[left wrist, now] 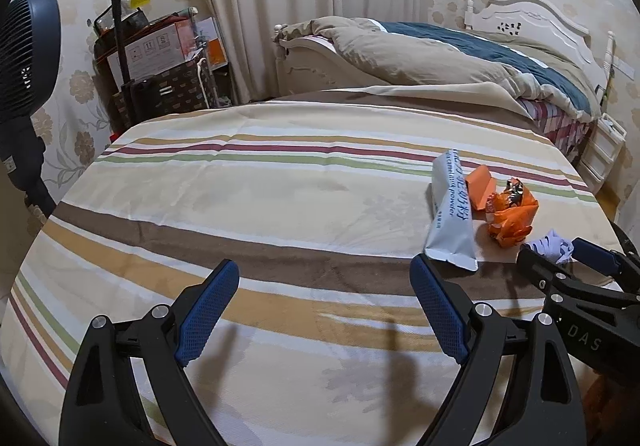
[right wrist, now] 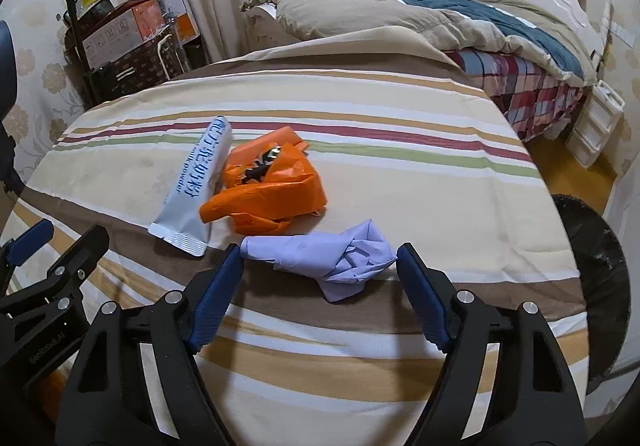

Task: Collect trash
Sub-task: 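Grasp the silver milk-powder tube with the left gripper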

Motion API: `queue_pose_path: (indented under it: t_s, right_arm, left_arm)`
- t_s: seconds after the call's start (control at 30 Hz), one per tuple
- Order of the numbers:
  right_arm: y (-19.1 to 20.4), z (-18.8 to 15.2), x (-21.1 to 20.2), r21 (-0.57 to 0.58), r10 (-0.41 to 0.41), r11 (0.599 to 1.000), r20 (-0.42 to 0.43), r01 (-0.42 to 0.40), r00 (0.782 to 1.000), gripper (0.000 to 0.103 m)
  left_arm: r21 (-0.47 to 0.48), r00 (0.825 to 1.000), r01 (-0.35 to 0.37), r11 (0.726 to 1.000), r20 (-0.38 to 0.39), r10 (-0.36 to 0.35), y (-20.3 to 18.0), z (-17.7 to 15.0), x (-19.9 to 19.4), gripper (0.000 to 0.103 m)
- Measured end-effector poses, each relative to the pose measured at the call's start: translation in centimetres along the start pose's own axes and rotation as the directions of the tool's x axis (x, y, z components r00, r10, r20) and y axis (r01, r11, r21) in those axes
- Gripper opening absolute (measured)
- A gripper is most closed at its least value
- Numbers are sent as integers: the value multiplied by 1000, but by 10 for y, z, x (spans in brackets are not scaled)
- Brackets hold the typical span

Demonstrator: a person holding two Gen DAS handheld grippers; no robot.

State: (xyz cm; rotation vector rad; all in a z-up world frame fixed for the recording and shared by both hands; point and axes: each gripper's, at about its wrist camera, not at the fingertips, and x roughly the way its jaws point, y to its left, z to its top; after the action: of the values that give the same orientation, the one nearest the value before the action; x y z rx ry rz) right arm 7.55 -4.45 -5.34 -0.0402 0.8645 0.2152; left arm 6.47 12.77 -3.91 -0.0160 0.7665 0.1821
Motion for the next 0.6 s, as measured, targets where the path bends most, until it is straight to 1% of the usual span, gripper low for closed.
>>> queue_pose_path:
  t_s: [0.13,0.4,0.6]
  right_arm:
    - [-13,1,-1,11,-28,1000,6,28,1000,76]
    - [-60,7,0,66,-100,993,5,99,995,76]
    - [-82,14,7,90,-101,991,-5,101,995,76]
  left_arm:
    - [16,1000,21,1000,-2,-21,-10,2,1,87]
    - [51,998,61,997,-13,-61,-29,10,9,87]
    - [65,997,77,995,-33,-75,-42,19,20,87]
